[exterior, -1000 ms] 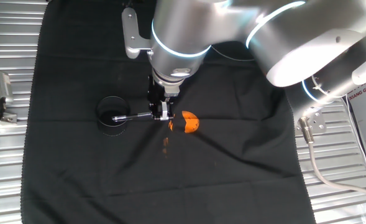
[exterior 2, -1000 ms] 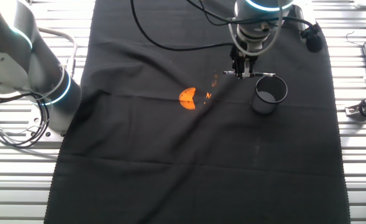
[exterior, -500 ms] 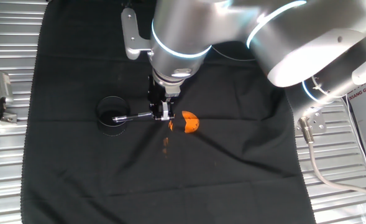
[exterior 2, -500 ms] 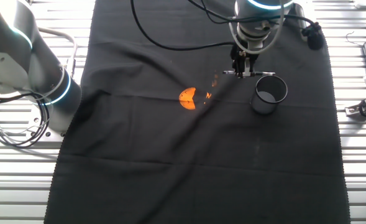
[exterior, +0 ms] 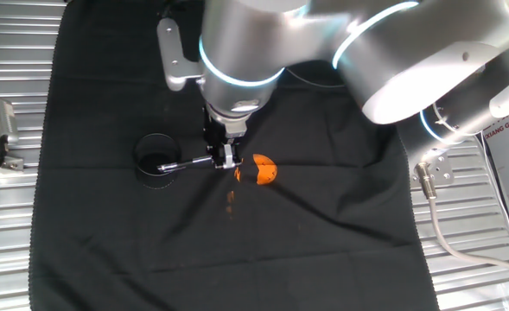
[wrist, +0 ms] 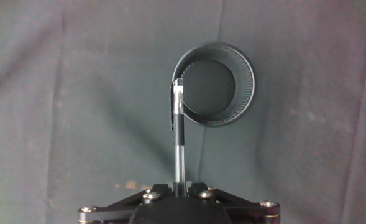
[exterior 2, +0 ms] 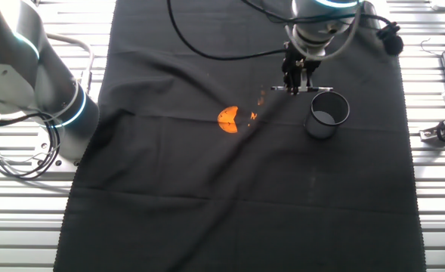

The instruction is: Put the pen into the pen holder

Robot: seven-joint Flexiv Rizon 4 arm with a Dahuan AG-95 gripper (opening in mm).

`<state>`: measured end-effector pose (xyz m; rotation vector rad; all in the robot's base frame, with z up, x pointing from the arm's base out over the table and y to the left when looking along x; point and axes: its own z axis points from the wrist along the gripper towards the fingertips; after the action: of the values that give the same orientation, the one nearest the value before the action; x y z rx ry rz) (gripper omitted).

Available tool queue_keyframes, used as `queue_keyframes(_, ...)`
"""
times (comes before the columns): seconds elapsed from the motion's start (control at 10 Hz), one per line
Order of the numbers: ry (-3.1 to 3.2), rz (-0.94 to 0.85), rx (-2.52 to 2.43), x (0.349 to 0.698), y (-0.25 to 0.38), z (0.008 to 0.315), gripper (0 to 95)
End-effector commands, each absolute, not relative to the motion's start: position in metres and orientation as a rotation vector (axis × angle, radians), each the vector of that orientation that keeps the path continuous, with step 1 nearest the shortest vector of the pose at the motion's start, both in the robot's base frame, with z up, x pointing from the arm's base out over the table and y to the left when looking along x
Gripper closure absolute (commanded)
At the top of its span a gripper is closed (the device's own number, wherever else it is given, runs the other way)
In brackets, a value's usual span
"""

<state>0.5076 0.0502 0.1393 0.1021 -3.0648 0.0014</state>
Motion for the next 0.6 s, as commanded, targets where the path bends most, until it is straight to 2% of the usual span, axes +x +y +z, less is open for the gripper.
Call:
queue_keyframes(0.1,-3.04,0.142,0.075,0.5078,0.05,0.1386,95.0)
queue_keyframes(0.6,-3.036,0.178,0.03,0.5078,0.05,0.1386,95.0)
